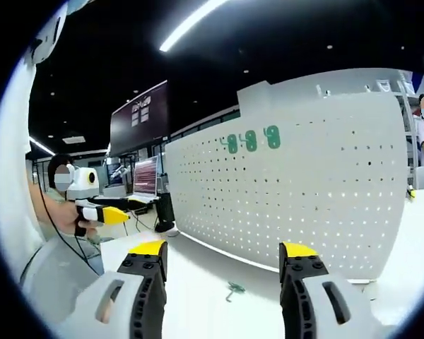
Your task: Insert the hook assembly into the mounting plate slot until the hook locks in place.
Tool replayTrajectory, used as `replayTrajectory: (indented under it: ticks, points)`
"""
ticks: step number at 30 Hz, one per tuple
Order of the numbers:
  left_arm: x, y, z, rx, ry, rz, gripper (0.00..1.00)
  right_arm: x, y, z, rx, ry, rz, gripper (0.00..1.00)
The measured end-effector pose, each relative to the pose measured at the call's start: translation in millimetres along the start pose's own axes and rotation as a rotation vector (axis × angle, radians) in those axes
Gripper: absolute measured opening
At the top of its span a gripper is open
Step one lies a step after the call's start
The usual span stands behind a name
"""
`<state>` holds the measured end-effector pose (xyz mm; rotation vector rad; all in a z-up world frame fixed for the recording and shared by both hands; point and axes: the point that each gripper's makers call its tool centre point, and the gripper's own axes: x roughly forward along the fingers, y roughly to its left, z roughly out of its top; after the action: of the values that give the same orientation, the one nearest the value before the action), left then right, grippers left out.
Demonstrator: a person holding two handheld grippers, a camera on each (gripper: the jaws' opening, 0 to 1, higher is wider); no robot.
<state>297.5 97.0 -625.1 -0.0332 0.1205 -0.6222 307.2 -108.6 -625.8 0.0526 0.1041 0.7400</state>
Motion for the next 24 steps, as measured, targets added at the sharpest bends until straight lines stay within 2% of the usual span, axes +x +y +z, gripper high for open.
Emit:
replayTrajectory:
  ticks: [18,24]
  points:
    - [-17.4,0.7,-23.1,-0.022,0.038,0.009,0.67,-16.5,5.6,-21.9,0.029,0.028,-0.035,0.62]
    - [-19.5,2.8,-24.2,-0.025,0.042,0.019,0.67,-18.7,7.9,-28.0,0.034,0.037,-0.038,0.62]
